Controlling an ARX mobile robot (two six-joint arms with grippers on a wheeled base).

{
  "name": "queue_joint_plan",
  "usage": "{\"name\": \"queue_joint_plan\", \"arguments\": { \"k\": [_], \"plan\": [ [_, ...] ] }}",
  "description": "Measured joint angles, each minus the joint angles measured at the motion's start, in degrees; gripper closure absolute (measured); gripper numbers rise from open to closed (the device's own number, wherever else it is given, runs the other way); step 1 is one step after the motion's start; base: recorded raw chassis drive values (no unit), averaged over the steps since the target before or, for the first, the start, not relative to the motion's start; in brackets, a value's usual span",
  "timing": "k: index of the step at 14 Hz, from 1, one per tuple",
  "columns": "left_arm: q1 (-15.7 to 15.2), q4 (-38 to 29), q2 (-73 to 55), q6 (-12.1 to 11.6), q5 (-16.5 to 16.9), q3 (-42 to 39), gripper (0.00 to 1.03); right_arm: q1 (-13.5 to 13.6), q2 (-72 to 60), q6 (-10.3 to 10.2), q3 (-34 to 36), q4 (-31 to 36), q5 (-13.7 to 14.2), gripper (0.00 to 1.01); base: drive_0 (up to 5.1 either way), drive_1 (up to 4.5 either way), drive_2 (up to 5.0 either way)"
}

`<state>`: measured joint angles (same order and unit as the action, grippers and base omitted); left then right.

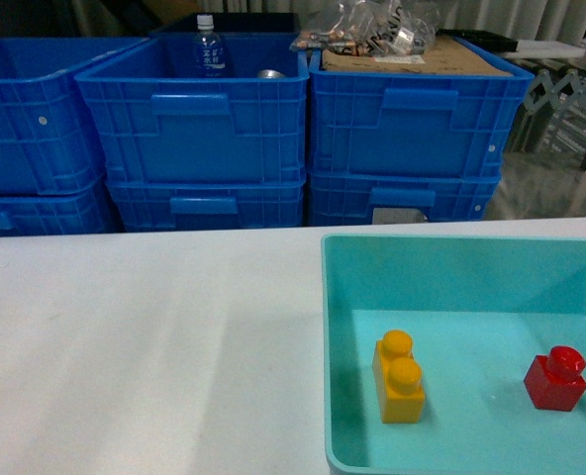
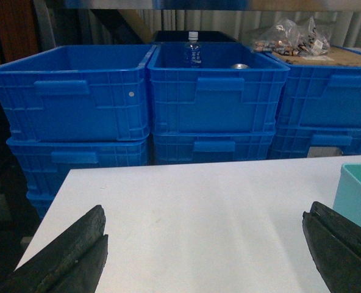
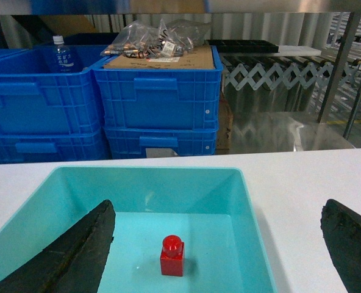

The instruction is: Pick red block from blue box to shelf

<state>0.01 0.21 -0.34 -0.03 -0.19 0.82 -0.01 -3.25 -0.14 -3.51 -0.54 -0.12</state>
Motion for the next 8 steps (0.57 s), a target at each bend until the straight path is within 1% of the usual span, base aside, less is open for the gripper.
{"name": "queue_joint_plan", "arguments": {
  "k": [6,7,8],
  "plan": [
    [0.0,0.0,0.0,0.0,0.0,0.0,0.05,0.0,0.0,0.0,0.0,0.0,0.0,0.03,0.0,0.00,0.0],
    [0.0,0.0,0.0,0.0,0.0,0.0,0.05,-1.2,-2.6,-1.4,-3.3,-10.3,-3.5,0.03,0.0,0.00,0.0],
    [0.0,0.0,0.0,0.0,0.3,0.0,0.05,-3.6,-11.0,-3.1,-8.3,-19.5,-7.1,0.03,0.0,0.00,0.0]
  ]
}}
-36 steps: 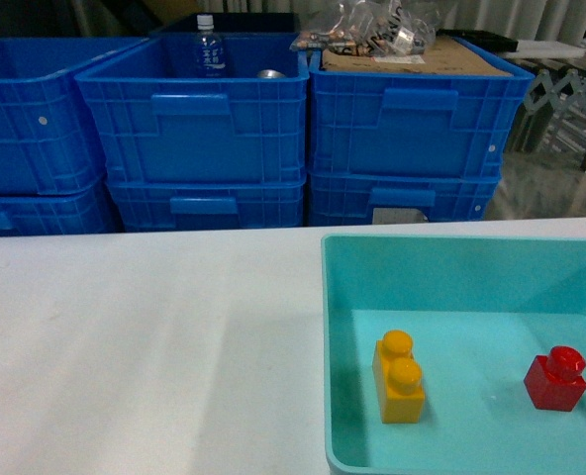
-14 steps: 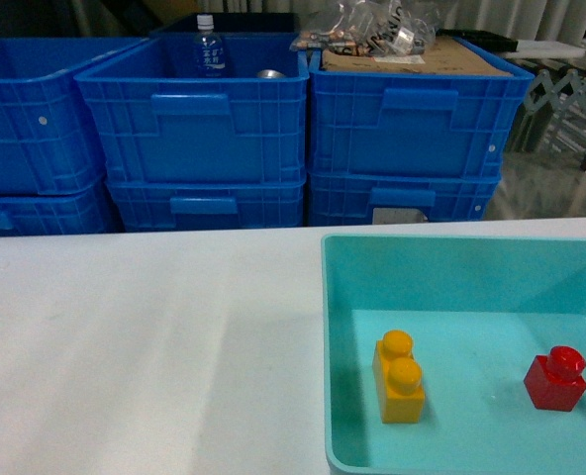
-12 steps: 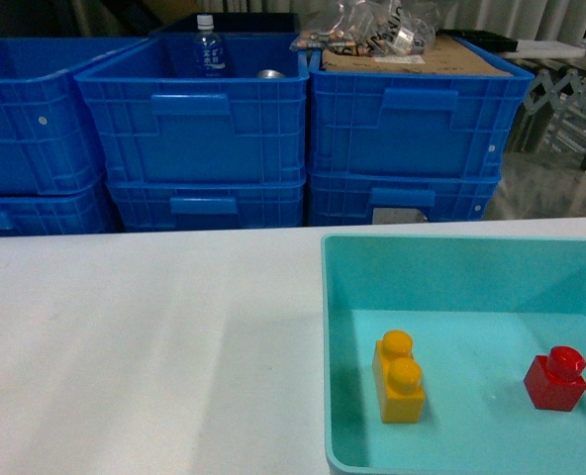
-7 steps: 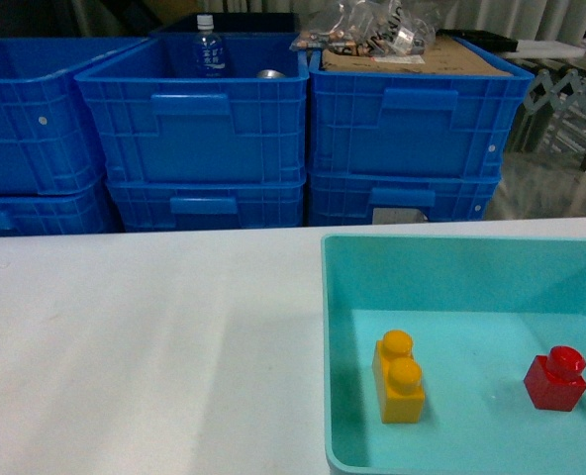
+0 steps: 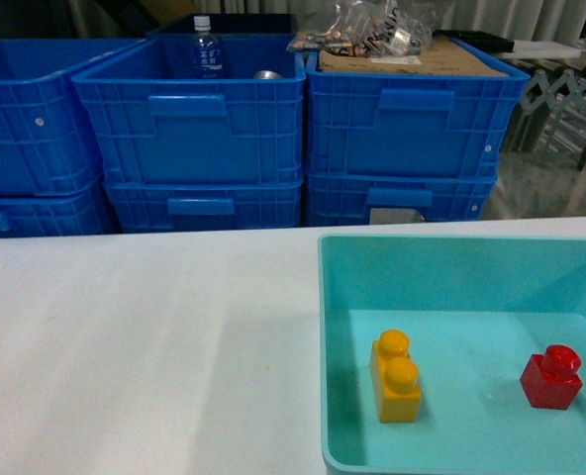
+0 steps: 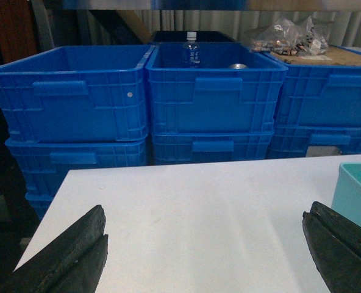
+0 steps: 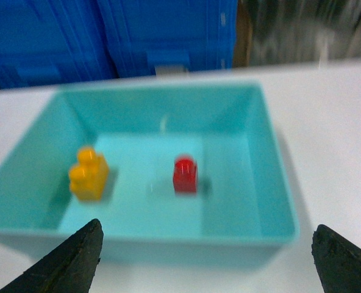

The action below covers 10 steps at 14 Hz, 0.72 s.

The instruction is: Pick red block from blue box to shelf

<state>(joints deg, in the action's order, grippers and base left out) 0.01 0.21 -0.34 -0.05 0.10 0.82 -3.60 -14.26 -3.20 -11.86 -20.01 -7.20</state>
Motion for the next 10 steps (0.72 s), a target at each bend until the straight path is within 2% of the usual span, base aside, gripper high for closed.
{"name": "queue_joint_plan", "arguments": {
  "k": [1,2,3,4,5,6,7,8,10],
  "plan": [
    [0.0,0.0,0.0,0.0,-0.2,0.0,0.05,-1.3,-3.2,-1.0,-2.0,-6.2,-0.9,0.03,0.0,0.00,0.0],
    [0.0,0.0,0.0,0.0,-0.2,0.0,0.05,-1.3,-2.6,-1.6,-1.9,-8.6,-1.6,0.03,0.0,0.00,0.0],
    [0.0,0.0,0.0,0.0,-0.1,0.0,0.05,-0.7,-2.4,-2.3,-2.2,-8.2,-1.4,0.03,0.0,0.00,0.0],
    [0.0,0.0,0.0,0.0,-0.1,0.0,0.05,1.5,-2.6,-3.4,-3.0,-8.6,-0.2,0.03,0.0,0.00,0.0],
    [0.0,0.0,0.0,0.0,-0.2,0.0,0.05,4.5,-4.7,-5.1,-3.9,-6.9,0.7,0.03,0.0,0.00,0.0],
    [0.0,0.0,0.0,0.0,-0.1,0.0,0.05,7.7,-11.5,-6.9,-6.5,-1.6,2.4,0.03,0.0,0.00,0.0],
    [0.0,0.0,0.0,0.0,-0.2,0.0,0.05,8.0,-19.5,-7.3,-10.2,5.0,3.3,0.03,0.0,0.00,0.0],
    [0.0,0.0,0.0,0.0,-0.1,0.0,0.05,6.7,-27.8,-7.3,-14.7,9.8,3.8,0.03,0.0,0.00,0.0],
    [0.0,0.0,0.0,0.0,-0.1,0.0,0.05,5.7,-40.4,-6.7,-21.4,14.2,4.4,0.03,0.0,0.00,0.0]
  ]
}}
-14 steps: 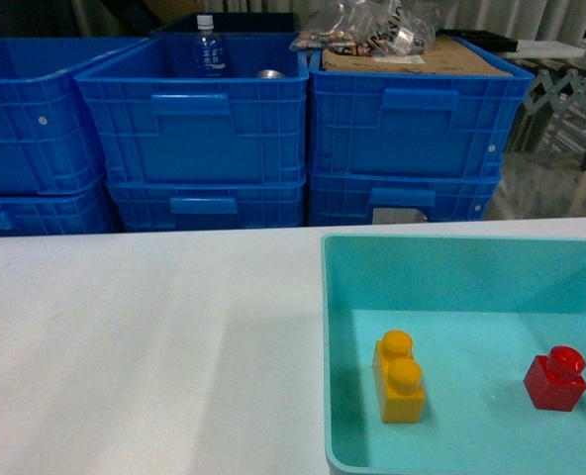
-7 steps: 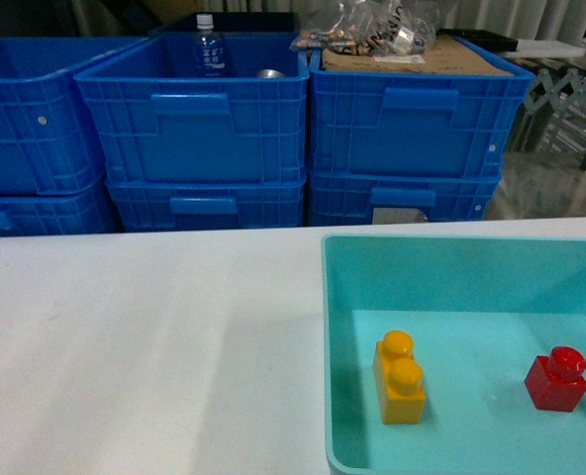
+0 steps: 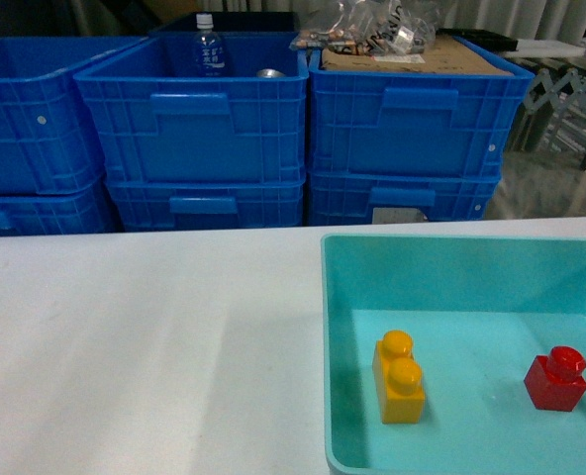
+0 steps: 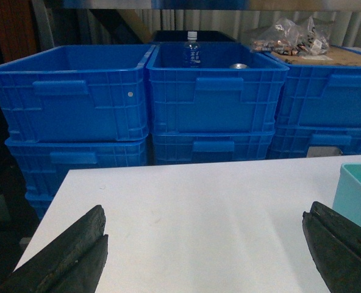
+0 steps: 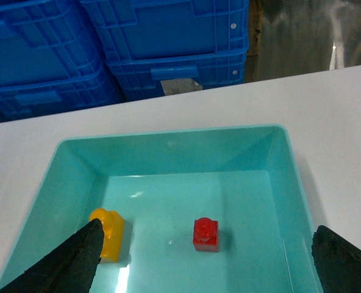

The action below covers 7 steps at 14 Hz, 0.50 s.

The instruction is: Pick red block from blue box to shelf

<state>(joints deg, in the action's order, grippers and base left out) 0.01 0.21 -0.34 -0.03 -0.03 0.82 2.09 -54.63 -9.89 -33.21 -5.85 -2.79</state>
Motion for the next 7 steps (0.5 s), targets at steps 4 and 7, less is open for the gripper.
{"name": "queue_joint_plan", "arguments": {
  "k": [4,7],
  "plan": [
    [0.0,0.0,0.0,0.0,0.0,0.0,0.05,-0.1,-18.3,5.5,-3.8,7.6,1.9,0.03,0.0,0.00,0.0],
    [0.0,0.0,0.0,0.0,0.0,0.0,0.05,-0.2,-29.2,8.5,-8.8,12.2,2.9,0.03,0.0,0.00,0.0]
  ]
}}
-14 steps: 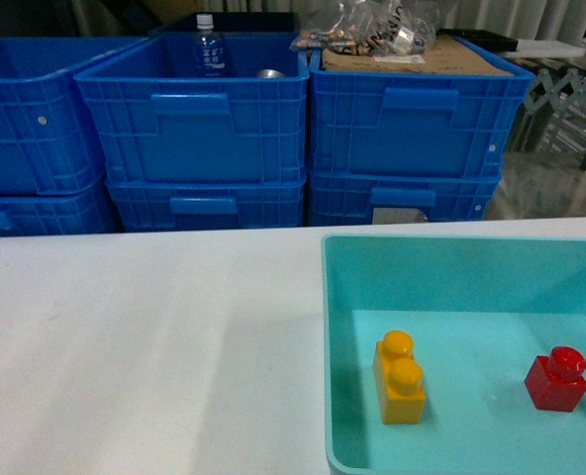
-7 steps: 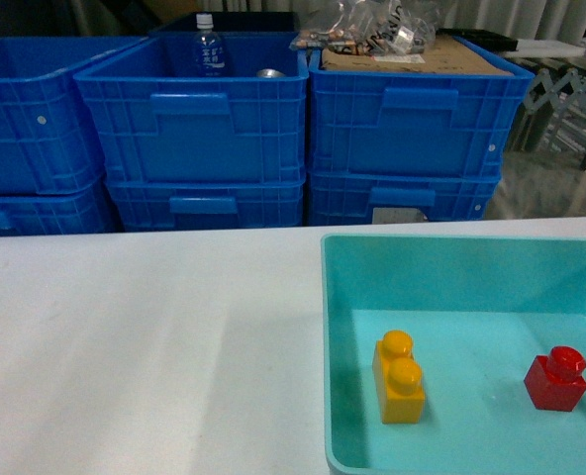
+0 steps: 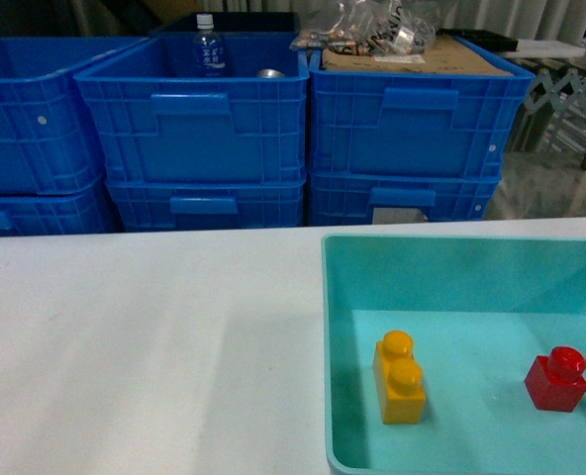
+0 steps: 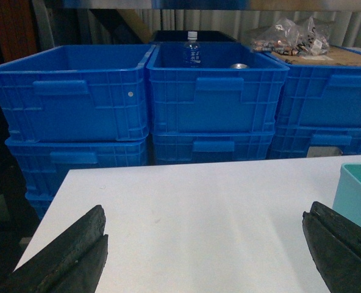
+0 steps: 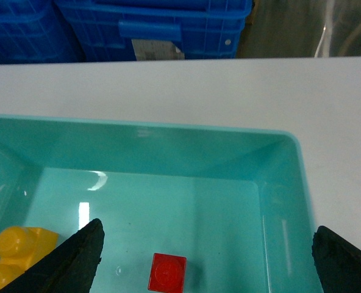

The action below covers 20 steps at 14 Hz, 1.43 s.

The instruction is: Pick red block from blue box to shelf

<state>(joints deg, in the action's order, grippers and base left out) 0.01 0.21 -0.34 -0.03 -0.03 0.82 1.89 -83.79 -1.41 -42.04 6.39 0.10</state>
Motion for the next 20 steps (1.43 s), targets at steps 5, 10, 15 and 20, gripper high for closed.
{"name": "queue_joint_plan", "arguments": {
  "k": [5,10,15,20],
  "plan": [
    [0.0,0.0,0.0,0.0,0.0,0.0,0.05,-0.9,-14.2,2.1,-2.1,5.4,-0.5,0.03,0.0,0.00,0.0],
    [0.0,0.0,0.0,0.0,0.0,0.0,0.05,-0.4,-21.3,0.7,-0.9,13.5,-2.9,0.03,0.0,0.00,0.0],
    [0.0,0.0,0.0,0.0,0.0,0.0,0.05,2.4,-23.5,-2.4,0.6,15.6,-2.2,0.03,0.0,0.00,0.0],
    [0.0,0.0,0.0,0.0,0.0,0.0,0.05,3.0,-27.7,-3.8,0.6,17.7,-1.2,0.03,0.0,0.00,0.0]
  ]
}}
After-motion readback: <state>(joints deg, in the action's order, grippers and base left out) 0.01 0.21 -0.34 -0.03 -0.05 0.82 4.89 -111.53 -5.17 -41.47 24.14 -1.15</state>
